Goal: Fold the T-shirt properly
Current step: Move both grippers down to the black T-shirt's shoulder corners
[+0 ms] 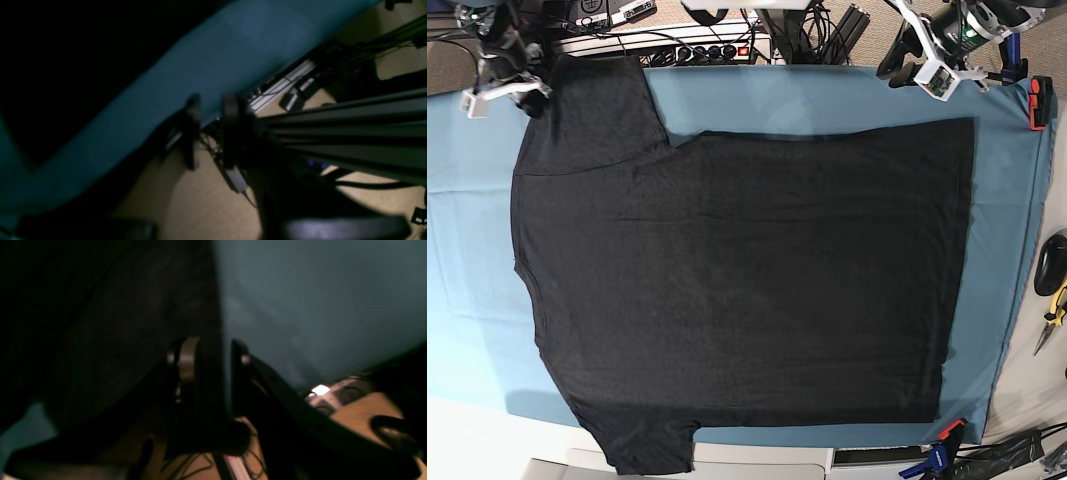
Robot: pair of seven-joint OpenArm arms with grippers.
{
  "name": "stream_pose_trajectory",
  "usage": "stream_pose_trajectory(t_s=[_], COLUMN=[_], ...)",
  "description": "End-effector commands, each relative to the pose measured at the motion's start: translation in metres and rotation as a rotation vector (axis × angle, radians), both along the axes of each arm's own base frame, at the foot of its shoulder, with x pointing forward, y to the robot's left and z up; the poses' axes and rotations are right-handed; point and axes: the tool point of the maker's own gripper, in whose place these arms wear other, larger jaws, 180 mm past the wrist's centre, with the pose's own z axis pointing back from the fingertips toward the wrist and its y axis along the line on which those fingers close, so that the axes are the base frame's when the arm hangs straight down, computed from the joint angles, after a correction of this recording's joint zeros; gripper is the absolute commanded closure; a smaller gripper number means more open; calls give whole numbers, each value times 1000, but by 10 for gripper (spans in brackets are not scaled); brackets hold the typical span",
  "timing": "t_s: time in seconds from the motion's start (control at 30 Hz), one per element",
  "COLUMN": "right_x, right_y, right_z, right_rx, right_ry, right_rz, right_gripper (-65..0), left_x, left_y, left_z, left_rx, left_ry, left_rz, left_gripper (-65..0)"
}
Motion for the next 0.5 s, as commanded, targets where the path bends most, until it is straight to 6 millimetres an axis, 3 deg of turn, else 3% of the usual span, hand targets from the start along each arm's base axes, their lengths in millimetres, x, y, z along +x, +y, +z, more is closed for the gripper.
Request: stream_pose_trajectory(t_s=[0.0, 0.23, 0.3, 0.37, 0.47], right_x=[4, 3, 3, 3, 3], right_y=[3, 20, 21, 21, 20], right_z=[5, -3, -4, -4, -4], right_rx=[-6, 38, 40, 39, 36], right_ry=[-19, -15, -15, -16, -13], right_rz=[20, 21, 20, 20, 21], right_gripper=[-161, -161, -124, -4, 0], left_x=[0, 2, 10, 21, 34], left_y=[-3, 2, 17, 38, 61], left_z=[6, 3, -1, -4, -17], left_rx=[-17, 12, 68, 142, 167], left_ry=[-14, -16, -21, -41, -18], left_rz=[-5, 12, 92, 185, 319], left_gripper=[-136, -224, -224, -238, -248])
